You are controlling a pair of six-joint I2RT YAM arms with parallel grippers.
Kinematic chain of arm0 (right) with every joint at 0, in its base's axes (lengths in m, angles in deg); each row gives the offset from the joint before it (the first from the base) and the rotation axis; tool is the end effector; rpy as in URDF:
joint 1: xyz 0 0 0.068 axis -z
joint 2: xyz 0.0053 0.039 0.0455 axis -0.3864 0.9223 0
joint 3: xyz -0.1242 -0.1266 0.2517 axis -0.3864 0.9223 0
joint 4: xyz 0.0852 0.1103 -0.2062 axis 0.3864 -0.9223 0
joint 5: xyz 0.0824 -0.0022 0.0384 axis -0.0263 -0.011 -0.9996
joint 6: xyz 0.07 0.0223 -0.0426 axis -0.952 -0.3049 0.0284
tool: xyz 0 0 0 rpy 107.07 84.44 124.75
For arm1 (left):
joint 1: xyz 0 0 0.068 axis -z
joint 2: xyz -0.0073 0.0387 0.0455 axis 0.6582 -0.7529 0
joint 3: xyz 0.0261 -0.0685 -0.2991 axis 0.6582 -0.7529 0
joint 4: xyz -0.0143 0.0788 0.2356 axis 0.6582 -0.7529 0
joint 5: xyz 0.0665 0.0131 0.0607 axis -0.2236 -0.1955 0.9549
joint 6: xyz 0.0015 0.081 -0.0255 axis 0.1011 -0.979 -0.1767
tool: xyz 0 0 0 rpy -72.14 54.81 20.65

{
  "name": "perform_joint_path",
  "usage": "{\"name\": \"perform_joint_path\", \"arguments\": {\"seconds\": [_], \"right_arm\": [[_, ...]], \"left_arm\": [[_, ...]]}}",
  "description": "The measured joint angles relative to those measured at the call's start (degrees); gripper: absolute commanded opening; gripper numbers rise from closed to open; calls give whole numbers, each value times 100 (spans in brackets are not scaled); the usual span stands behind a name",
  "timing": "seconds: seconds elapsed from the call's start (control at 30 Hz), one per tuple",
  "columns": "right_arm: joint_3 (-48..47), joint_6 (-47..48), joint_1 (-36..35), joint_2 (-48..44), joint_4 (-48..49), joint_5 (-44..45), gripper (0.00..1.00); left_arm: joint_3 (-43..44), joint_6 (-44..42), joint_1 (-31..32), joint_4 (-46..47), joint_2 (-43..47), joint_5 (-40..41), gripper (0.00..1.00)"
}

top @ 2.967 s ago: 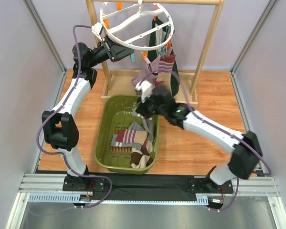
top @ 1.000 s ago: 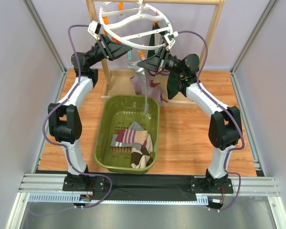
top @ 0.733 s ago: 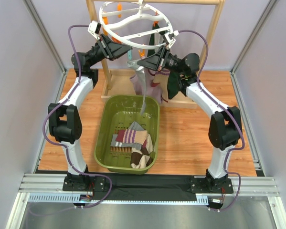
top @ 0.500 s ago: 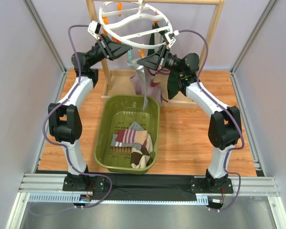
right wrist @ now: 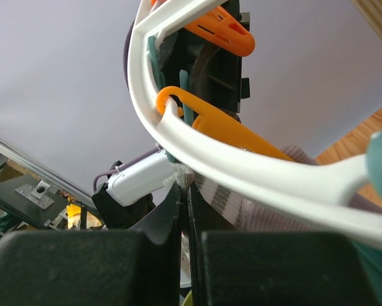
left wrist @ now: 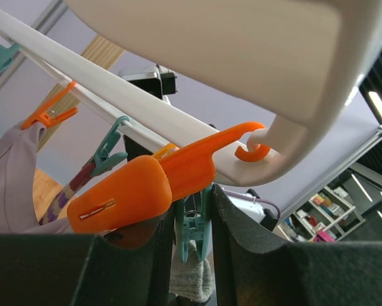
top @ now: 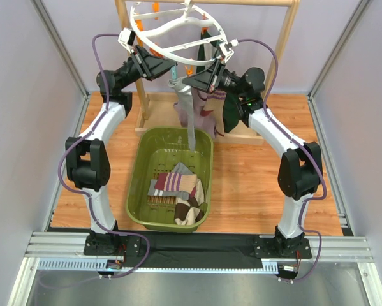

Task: Clip the socks to the hanger
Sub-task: Clamp the sock onto the hanger.

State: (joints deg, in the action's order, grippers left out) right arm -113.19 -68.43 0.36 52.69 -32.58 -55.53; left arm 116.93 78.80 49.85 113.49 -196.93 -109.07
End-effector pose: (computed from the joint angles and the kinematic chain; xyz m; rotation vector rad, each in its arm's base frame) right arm 0.4118 0.2319 0.4539 -0.3097 1.5256 1.8758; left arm 0.4297 -0.1279 0.4827 0.2590 1.3371 -1.9623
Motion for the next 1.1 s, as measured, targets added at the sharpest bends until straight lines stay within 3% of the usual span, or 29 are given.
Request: {"name": "perform_joint_path", "arguments": {"seconds": [0.6,1.1], "right_arm": [[0,79,-44,-2,-142,101,1],[-52,-470,-70,-2,498,160,0]], "left_arm": [[94,-22,22,15,-57,-46,0],[94,-315,33,-85,-52,-136,0]]}}
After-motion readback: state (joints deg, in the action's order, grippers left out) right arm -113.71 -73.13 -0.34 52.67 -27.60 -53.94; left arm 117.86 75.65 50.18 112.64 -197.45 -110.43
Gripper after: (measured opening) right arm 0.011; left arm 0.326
